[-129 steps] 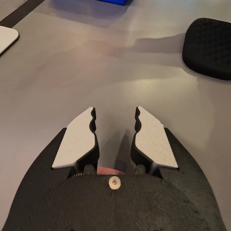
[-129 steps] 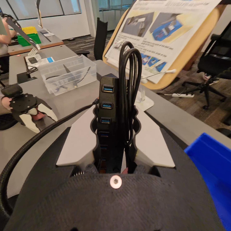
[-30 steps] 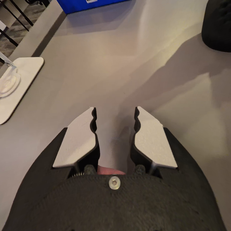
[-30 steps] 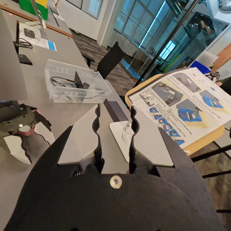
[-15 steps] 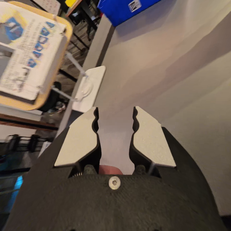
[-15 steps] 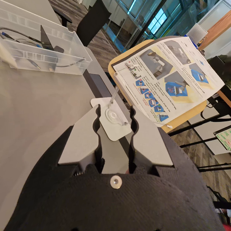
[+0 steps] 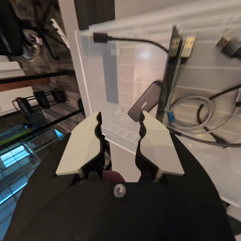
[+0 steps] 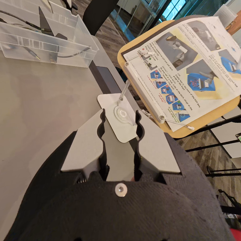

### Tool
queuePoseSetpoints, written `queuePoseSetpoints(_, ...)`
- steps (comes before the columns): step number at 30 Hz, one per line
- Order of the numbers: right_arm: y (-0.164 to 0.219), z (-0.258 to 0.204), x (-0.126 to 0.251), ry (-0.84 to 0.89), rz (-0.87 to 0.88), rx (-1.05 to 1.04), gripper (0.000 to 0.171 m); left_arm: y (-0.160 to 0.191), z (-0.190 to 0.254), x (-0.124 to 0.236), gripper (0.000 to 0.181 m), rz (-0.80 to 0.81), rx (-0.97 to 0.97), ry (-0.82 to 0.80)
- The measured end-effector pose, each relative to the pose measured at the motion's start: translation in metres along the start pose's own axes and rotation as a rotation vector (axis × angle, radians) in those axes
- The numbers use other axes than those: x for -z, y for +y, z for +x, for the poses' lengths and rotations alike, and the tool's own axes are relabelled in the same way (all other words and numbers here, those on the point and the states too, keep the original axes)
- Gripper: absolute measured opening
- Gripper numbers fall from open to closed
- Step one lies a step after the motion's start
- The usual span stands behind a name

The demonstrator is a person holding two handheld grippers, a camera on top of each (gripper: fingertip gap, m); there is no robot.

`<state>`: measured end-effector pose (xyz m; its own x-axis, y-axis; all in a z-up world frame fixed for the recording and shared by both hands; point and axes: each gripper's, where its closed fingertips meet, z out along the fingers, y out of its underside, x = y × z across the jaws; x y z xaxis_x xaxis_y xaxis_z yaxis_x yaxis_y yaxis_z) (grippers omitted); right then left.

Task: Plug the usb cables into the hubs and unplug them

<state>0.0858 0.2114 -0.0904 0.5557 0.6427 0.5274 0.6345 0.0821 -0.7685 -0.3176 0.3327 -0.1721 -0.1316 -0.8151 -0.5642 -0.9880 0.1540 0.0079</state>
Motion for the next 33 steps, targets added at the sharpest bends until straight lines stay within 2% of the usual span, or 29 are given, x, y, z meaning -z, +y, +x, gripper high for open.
queuePoseSetpoints(4, 0.015, -0.007, -0.014, -0.032, -0.034, -0.006, 0.045, 0.022, -0.001, -0.038, 0.057, -0.103, -0.118, 0.116)
queuePoseSetpoints(12, 0.042, -0.018, -0.035, -0.087, -0.09, -0.035, 0.044, 0.044, 0.031, -0.099, 0.067, -0.246, -0.338, 0.373)
queuePoseSetpoints(14, 0.046, -0.02, -0.038, -0.094, -0.1, -0.038, 0.044, 0.046, 0.036, -0.108, 0.066, -0.252, -0.326, 0.419)
queuePoseSetpoints(21, 0.05, -0.019, -0.037, -0.103, -0.101, -0.042, 0.044, 0.056, 0.055, -0.118, 0.07, -0.284, -0.35, 0.508)
queuePoseSetpoints(26, 0.052, -0.02, -0.038, -0.106, -0.108, -0.039, 0.044, 0.059, 0.06, -0.115, 0.052, -0.313, -0.353, 0.537)
queuePoseSetpoints(33, 0.053, -0.023, -0.039, -0.11, -0.117, -0.022, 0.043, 0.058, 0.06, -0.115, 0.048, -0.369, -0.385, 0.553)
